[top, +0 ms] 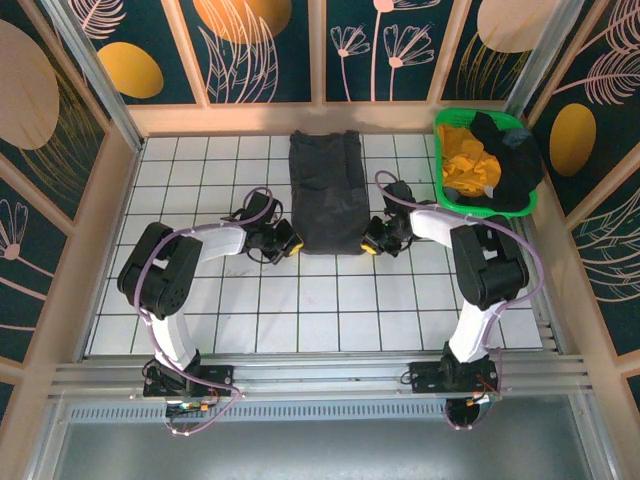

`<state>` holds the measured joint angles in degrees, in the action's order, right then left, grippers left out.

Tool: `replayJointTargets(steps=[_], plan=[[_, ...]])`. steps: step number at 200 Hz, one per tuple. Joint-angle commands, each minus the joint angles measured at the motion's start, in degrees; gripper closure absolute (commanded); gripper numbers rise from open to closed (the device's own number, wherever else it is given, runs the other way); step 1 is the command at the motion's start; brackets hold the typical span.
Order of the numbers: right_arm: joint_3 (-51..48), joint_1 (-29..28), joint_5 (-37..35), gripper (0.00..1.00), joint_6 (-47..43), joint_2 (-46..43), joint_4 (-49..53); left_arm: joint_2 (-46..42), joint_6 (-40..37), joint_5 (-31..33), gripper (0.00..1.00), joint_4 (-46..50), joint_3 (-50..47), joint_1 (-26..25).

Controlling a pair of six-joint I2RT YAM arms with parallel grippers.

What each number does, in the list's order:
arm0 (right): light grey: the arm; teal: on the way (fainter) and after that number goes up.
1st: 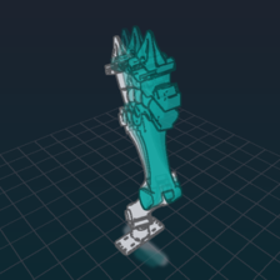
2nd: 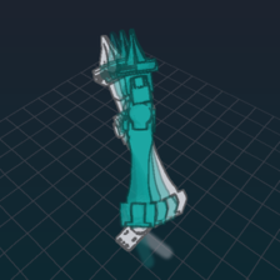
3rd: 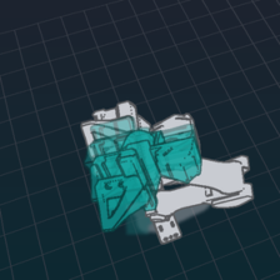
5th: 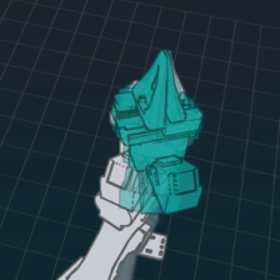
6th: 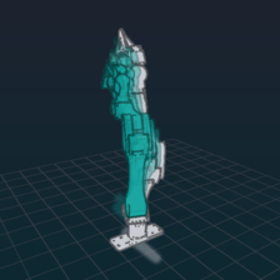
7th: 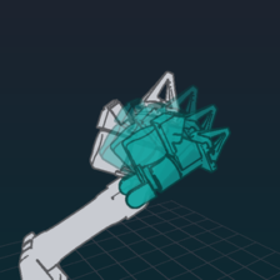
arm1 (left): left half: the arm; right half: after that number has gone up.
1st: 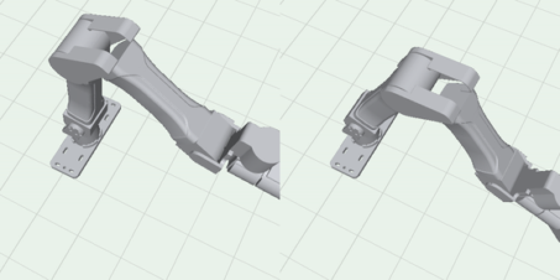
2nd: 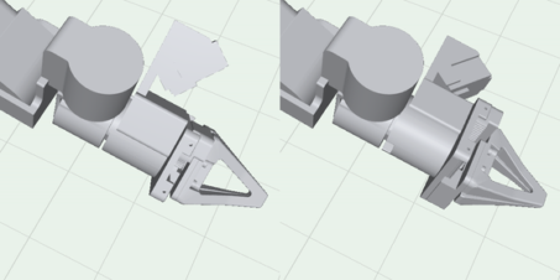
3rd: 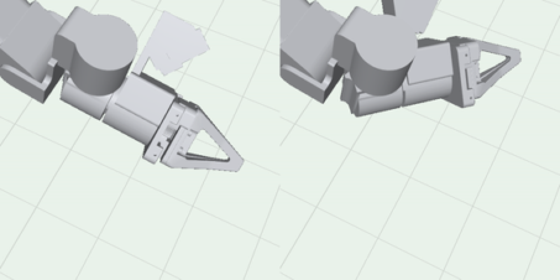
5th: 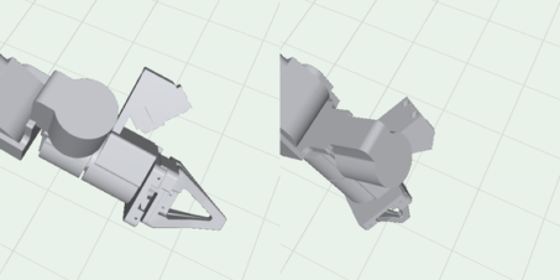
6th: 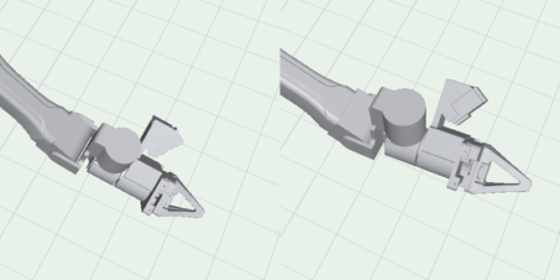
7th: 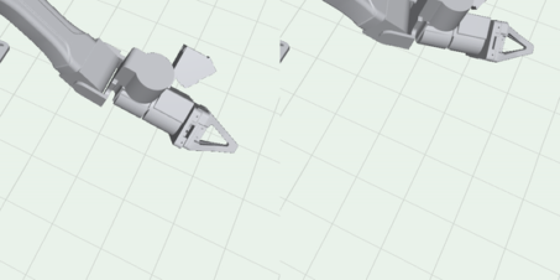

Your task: Fold and stack the t-shirts

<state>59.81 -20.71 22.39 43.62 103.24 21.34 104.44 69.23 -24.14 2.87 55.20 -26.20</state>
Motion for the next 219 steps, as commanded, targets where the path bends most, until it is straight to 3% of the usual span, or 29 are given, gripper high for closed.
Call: replayJointTargets(steps=[1, 24, 72, 122, 178, 219], plan=[[-3.4, -1.5, -0.5, 1.00, -2.1, -5.5, 2.2, -3.8, -2.4, -1.0, 1.00, 4.2, -3.0, 0.1], [-7.4, -3.5, 1.5, 1.00, -4.4, -9.4, 4.6, -5.9, -4.7, -3.7, 1.00, 6.2, -6.0, 0.1], [-13.4, -9.5, 4.7, 1.00, -4.8, -20.8, 11.4, -18.5, -8.8, -8.4, 1.00, 12.9, -12.1, -0.3], [-5.4, -8.0, 1.8, 1.00, -0.5, -26.3, 17.3, -30.0, -3.1, -2.3, 1.00, 15.0, -7.2, -0.3], [11.2, -3.3, 1.6, 1.00, 3.9, -18.9, 16.3, -21.0, -2.3, -0.1, 1.00, 13.3, 8.4, 1.8], [24.7, 1.1, 1.9, 1.00, 5.3, -6.9, 12.0, -5.8, -5.2, -0.7, 1.00, 13.2, 26.4, 6.1]])
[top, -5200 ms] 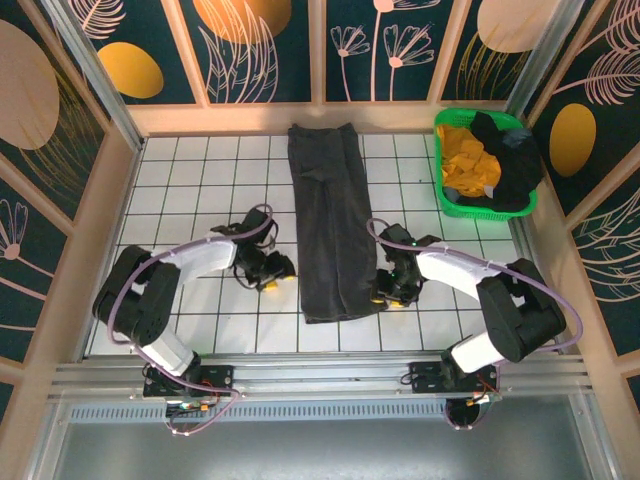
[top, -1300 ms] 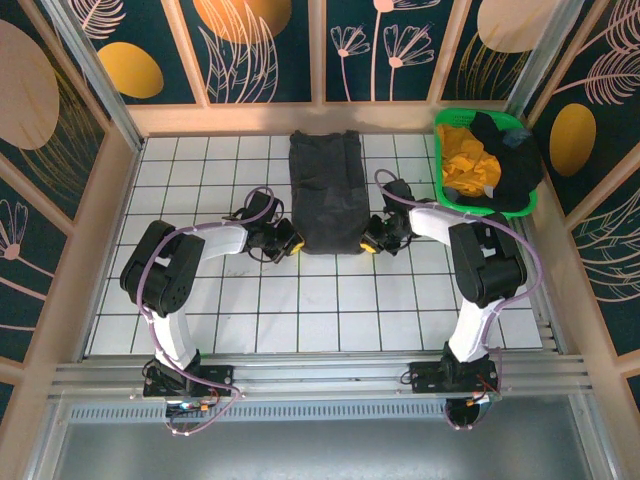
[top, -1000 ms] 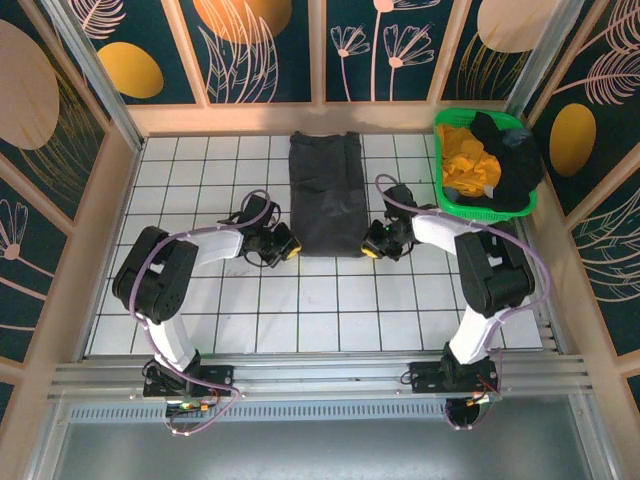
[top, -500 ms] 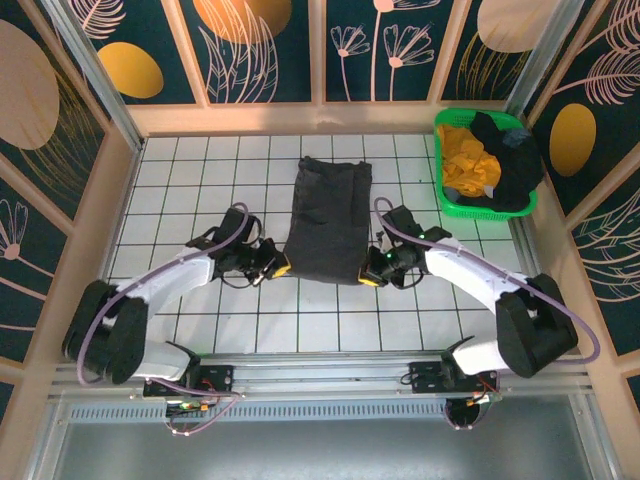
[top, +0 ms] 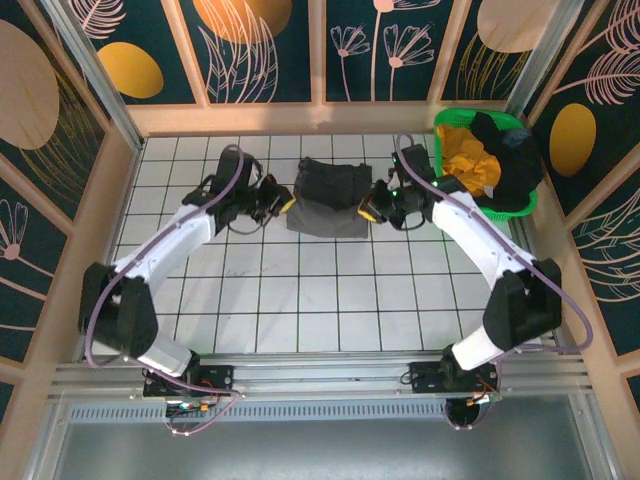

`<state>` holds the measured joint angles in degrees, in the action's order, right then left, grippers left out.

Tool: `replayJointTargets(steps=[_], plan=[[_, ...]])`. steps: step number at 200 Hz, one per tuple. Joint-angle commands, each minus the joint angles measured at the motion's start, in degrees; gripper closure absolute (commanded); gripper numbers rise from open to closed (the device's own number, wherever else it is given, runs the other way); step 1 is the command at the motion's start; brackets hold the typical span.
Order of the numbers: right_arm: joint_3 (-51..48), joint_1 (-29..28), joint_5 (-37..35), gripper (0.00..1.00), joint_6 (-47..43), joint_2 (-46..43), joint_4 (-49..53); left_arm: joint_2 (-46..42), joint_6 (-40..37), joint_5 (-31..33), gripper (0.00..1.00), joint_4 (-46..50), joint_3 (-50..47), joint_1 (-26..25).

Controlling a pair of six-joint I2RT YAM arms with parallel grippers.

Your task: Fold and stack the t-shirts

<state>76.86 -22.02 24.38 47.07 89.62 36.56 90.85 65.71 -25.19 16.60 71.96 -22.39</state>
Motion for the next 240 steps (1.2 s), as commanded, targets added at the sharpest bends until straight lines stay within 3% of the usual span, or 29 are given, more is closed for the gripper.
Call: replayJointTargets(steps=[1, 46, 62, 69, 92, 107, 121, 145, 177, 210, 240], plan=[[8.0, 2.4, -0.2, 1.00, 1.9, 7.2, -3.3, 8.6, -1.8, 0.3, 1.00, -0.5, 10.8, 2.4], [28.2, 7.9, -2.0, 1.00, 0.1, 27.9, -4.4, 36.1, -3.7, -3.3, 0.99, 2.6, 39.8, 5.3], [37.9, 9.6, -0.6, 0.72, -1.6, 36.0, -3.1, 46.5, -3.5, -5.3, 0.68, 6.1, 53.1, 5.8], [42.4, 10.0, -0.4, 0.60, -2.4, 38.8, -2.0, 49.6, -3.8, -5.0, 0.59, 7.7, 58.3, 5.9], [55.9, 10.6, -1.5, 0.45, -4.4, 44.5, 4.3, 50.4, -5.8, -1.7, 0.43, 10.7, 64.9, 6.1], [55.6, 10.4, -2.2, 0.42, -5.3, 42.7, 4.6, 44.5, -7.3, 0.6, 0.42, 10.4, 58.0, 6.0], [48.8, 9.9, -4.0, 0.43, -6.4, 37.5, 2.6, 34.7, -6.7, 2.3, 0.43, 4.7, 42.7, 5.7], [27.4, 8.8, -4.6, 0.46, -5.8, 23.5, -8.2, 19.0, -1.0, 1.4, 0.45, -6.0, 15.1, 4.8], [0.8, 5.0, -2.9, 0.46, -2.1, 6.4, -22.5, 6.3, 11.5, 0.8, 0.45, -20.0, -9.9, -0.7], [-18.8, 2.9, -0.6, 0.44, 6.6, -7.3, -33.4, 6.0, 24.8, 7.6, 0.42, -36.1, -19.7, -8.1], [-23.8, 2.9, 0.3, 0.44, 9.2, -12.1, -34.1, 13.8, 28.9, 10.0, 0.42, -43.6, -17.1, -9.4]])
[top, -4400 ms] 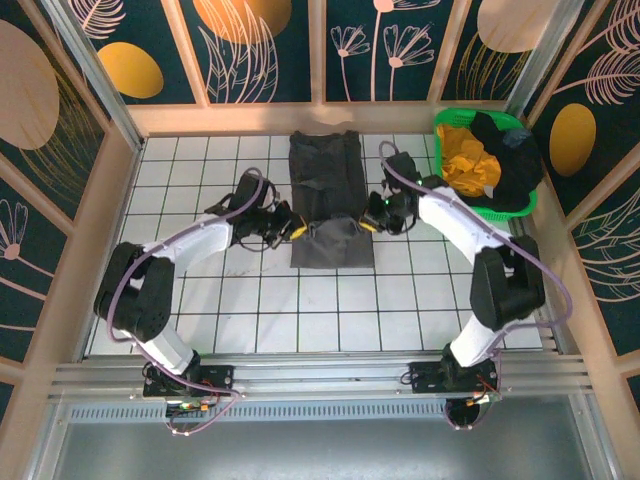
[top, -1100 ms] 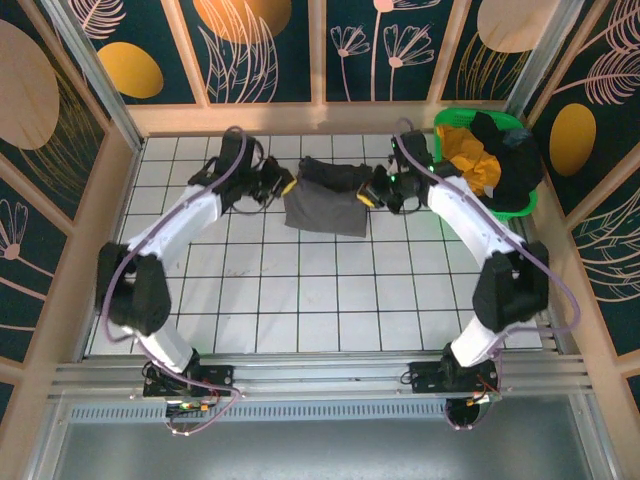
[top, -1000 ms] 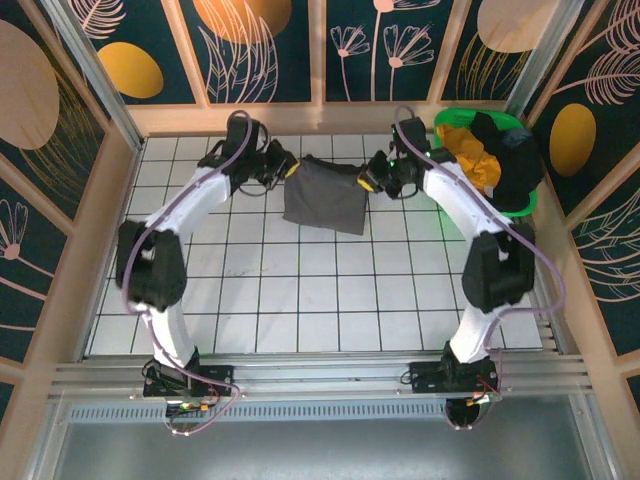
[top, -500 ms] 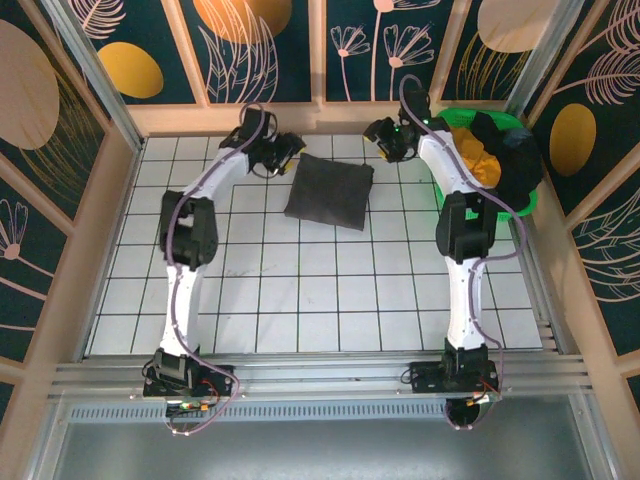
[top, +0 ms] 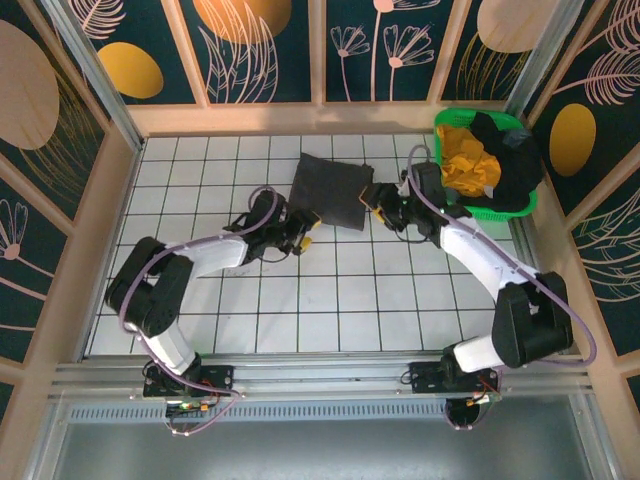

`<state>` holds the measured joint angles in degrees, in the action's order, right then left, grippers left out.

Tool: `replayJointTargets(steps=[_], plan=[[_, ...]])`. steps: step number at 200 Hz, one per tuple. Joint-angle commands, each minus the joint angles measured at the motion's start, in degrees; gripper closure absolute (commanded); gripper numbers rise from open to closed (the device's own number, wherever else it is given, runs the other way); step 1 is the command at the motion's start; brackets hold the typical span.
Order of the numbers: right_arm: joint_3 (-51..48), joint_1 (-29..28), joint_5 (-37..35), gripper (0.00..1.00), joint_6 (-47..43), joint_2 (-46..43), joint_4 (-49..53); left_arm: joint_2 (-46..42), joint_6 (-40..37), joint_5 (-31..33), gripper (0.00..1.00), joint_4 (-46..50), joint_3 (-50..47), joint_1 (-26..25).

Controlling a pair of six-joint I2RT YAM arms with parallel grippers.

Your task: Fold and stack the t-shirts

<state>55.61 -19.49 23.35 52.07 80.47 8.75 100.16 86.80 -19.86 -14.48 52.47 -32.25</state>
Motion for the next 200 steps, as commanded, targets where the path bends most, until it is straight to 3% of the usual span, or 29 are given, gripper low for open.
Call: replayJointTargets(steps=[1, 88, 112, 147, 175, 200], plan=[[-2.5, 0.4, 1.3, 0.44, 4.2, -2.9, -6.1, 4.7, 7.9, 4.8, 0.42, -12.5, 2.6, 0.4], [-2.1, 3.2, 1.9, 0.44, 2.9, -5.2, -2.9, 19.3, 11.9, 8.8, 0.46, -4.6, 15.5, -0.3], [-2.4, 3.7, 2.1, 0.44, 3.2, -5.3, -2.8, 22.8, 12.3, 9.5, 0.59, -1.9, 19.4, -0.3], [-1.2, 4.1, 2.2, 0.44, 3.2, -4.2, -2.4, 25.1, 13.4, 11.7, 1.00, -0.1, 21.3, 0.0], [0.6, 4.3, 2.2, 0.44, 2.1, -3.6, -1.3, 22.8, 13.0, 12.9, 1.00, -2.3, 17.7, 2.8], [1.2, 4.4, 2.2, 0.44, 1.4, -3.2, -0.7, 19.0, 10.2, 13.3, 1.00, -3.9, 12.8, 8.7]])
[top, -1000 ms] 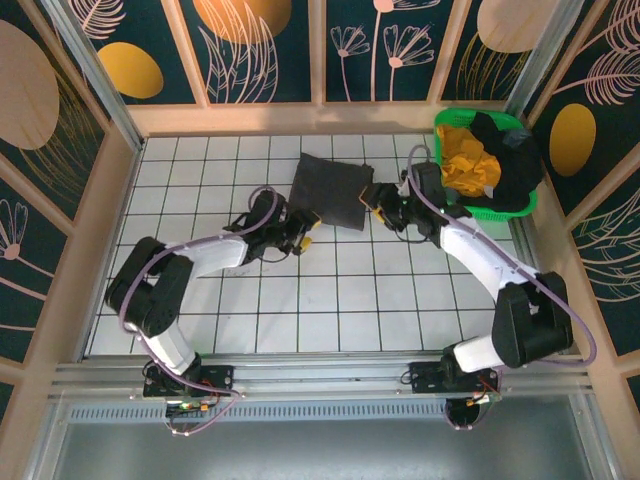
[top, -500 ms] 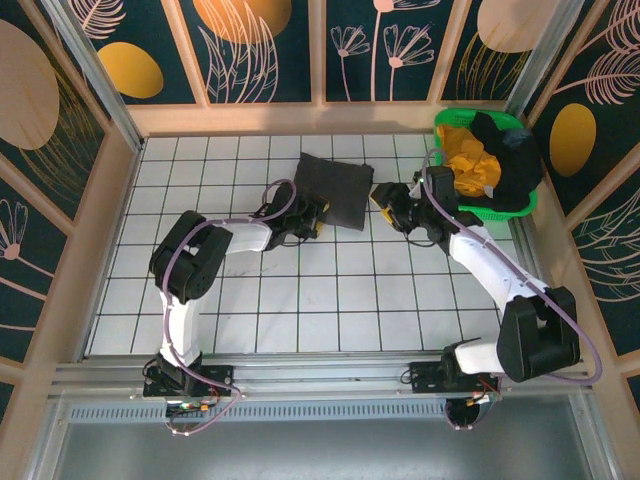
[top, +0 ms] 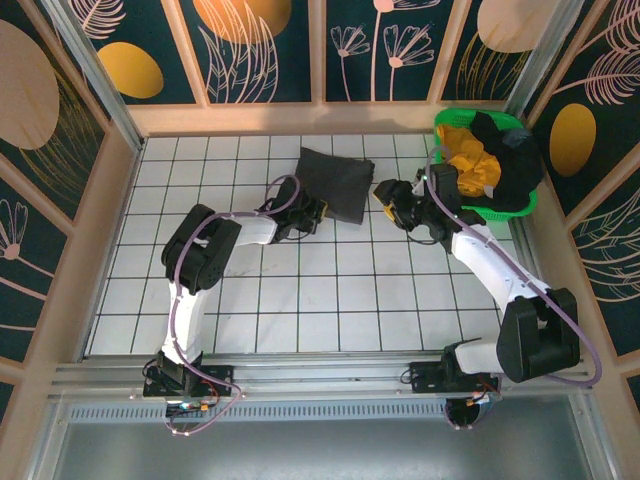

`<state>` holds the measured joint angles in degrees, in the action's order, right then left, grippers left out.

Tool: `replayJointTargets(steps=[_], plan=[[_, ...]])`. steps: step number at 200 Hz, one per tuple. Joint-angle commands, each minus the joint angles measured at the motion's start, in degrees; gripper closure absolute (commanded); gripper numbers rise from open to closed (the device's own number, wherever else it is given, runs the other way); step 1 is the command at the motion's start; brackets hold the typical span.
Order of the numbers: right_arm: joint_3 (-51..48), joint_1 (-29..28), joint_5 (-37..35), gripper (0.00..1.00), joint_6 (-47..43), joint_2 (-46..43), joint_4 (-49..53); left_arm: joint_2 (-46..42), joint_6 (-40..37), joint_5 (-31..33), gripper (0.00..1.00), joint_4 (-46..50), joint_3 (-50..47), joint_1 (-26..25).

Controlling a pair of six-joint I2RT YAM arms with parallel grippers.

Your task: Fold and stack the t-shirts

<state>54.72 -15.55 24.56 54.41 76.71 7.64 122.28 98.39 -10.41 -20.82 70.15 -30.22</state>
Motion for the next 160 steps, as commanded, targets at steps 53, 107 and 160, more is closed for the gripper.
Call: replayJointTargets(steps=[53, 107, 160], plan=[[2.1, 0.3, 2.2, 0.45, -1.2, 1.6, -0.3, -11.4, -11.0, 2.4, 1.00, 2.8, -14.1, 23.3], [2.7, -0.2, 3.0, 0.45, -1.7, 3.1, -0.7, -18.1, -16.7, 1.3, 1.00, 3.8, -22.6, 39.3], [2.5, -2.7, 10.6, 0.45, -2.5, 5.7, -10.4, -13.8, -33.1, -2.5, 1.00, 9.4, -13.9, 43.2]])
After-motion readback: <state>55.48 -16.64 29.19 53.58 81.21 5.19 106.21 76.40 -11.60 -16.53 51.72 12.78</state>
